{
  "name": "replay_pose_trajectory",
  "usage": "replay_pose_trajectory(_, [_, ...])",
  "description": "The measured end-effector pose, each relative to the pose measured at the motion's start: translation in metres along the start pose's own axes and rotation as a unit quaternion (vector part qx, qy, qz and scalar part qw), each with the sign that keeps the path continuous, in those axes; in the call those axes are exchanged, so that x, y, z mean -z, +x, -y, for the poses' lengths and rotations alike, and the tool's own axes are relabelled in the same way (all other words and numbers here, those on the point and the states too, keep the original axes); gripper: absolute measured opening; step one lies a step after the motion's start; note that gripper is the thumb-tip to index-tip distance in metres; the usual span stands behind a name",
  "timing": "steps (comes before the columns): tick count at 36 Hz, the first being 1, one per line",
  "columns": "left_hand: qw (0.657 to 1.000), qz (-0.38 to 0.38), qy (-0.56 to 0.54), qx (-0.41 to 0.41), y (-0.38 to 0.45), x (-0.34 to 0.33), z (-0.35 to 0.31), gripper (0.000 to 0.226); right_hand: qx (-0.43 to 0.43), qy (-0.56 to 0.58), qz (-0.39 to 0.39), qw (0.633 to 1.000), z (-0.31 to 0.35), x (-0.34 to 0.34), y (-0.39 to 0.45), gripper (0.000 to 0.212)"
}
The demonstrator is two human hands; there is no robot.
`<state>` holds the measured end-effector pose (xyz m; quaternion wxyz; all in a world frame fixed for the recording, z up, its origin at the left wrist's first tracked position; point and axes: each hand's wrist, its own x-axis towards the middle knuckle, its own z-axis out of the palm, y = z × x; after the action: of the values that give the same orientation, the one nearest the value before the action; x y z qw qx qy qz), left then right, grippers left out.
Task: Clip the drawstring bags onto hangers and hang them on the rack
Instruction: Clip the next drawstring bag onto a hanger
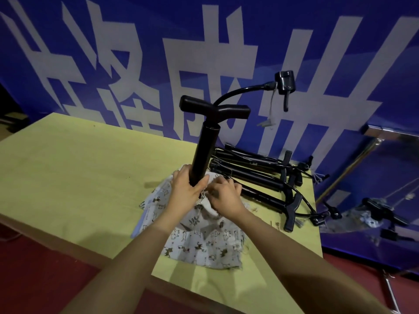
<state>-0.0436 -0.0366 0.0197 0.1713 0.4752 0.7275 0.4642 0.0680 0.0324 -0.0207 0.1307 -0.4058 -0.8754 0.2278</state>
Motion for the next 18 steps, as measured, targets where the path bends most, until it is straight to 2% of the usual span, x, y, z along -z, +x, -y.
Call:
replay_pose_trajectory(4, [1.0,-0.011,0.003,-0.003,0.003,0.002,0.003,0.016,-0.02,0.108,-0.03,0.994,-0.003,0.004,0.002,0.016])
replay_pose_trajectory(7, [1.0,-0.018,0.015,0.002,0.003,0.002,0.004,0.017,-0.038,0.236,-0.076,0.968,0.0,0.015,0.0,0.011])
replay_pose_trajectory(10, [1.0,-0.01,0.016,0.007,0.002,0.003,0.004,0.018,-0.062,0.344,-0.081,0.933,0.006,0.03,-0.002,0.01])
replay_pose_trajectory(12, [1.0,-0.007,0.007,0.01,0.002,0.003,0.002,0.018,-0.06,0.379,-0.067,0.921,0.009,0.036,-0.002,0.017])
replay_pose_trajectory(15, [1.0,-0.008,0.004,0.003,0.004,0.004,-0.002,0.018,-0.081,0.364,-0.034,0.927,0.013,0.038,-0.001,0.024])
replay_pose_trajectory(18, [1.0,-0.007,0.005,0.0,0.006,0.007,-0.009,0.019,-0.064,0.17,-0.036,0.983,0.014,0.036,0.0,0.017])
